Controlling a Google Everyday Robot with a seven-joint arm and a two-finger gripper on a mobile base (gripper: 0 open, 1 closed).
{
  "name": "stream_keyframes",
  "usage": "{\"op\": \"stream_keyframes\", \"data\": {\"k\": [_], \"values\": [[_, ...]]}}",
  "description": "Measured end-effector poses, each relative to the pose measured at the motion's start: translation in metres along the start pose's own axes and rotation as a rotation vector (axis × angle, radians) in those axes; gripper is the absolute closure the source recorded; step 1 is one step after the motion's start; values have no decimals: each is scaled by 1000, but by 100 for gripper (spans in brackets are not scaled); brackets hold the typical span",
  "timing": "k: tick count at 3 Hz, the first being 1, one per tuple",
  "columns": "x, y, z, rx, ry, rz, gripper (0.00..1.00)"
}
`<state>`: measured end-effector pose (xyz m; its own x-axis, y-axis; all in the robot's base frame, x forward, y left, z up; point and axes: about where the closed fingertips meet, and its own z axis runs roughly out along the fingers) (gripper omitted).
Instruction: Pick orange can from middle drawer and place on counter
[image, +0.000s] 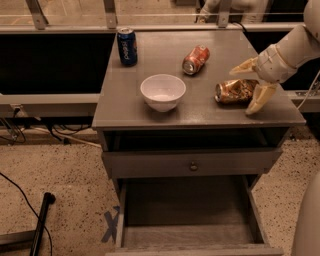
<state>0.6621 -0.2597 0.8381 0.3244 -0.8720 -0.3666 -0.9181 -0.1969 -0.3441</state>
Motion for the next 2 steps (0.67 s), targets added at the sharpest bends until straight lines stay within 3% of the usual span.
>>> {"op": "stream_keyframes", "data": {"k": [1, 2], "values": [[0, 0, -1, 0, 0, 0, 0], [-23, 4, -38, 65, -38, -26, 0]]}}
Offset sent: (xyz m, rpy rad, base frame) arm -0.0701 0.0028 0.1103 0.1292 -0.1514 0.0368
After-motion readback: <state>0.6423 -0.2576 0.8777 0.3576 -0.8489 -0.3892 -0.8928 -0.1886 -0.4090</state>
